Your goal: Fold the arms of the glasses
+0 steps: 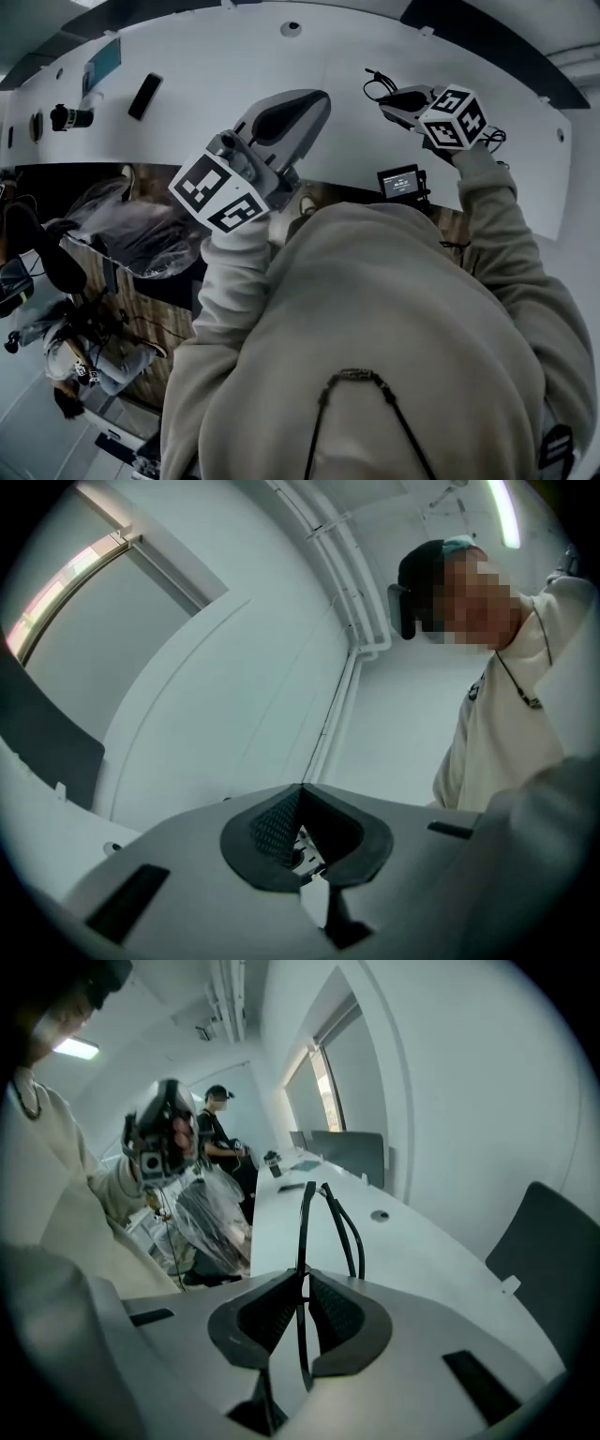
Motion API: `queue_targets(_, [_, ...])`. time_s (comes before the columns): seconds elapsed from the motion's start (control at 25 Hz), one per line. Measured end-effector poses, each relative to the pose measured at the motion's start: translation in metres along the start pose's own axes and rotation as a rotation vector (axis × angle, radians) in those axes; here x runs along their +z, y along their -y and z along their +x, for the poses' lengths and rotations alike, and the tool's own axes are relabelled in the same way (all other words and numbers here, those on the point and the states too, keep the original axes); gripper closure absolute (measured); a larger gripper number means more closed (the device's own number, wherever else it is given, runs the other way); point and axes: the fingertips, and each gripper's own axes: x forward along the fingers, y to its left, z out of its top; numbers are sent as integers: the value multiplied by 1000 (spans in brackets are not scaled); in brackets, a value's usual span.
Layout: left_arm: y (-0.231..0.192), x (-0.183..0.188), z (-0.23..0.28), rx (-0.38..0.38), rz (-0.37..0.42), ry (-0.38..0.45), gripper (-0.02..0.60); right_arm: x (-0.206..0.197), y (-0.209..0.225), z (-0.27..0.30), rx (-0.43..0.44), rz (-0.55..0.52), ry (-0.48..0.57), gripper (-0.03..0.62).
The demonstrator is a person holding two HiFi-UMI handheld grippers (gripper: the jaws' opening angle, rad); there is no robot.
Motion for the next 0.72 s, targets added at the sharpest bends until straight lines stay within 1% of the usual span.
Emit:
queue_targets(0.24, [-11, -15, 2, 50, -14, -39, 577, -74, 34, 78, 8, -90, -233, 536])
queue_targets(0.36, [-11, -23, 2, 58, -23, -54, 577, -110, 42, 105, 8, -146, -352, 536])
queue_targets(0.52, [-6, -27, -5, 50, -47, -43, 577, -151, 51, 130, 24, -253, -511, 536])
queue_targets(0.64, [-8, -33, -16, 62, -104, -8, 577, -179, 45, 142, 48, -276, -576, 536])
queue_targets(0.72, [-13, -34, -20, 84, -118, 3, 577, -185, 44, 146, 59, -290, -598, 536])
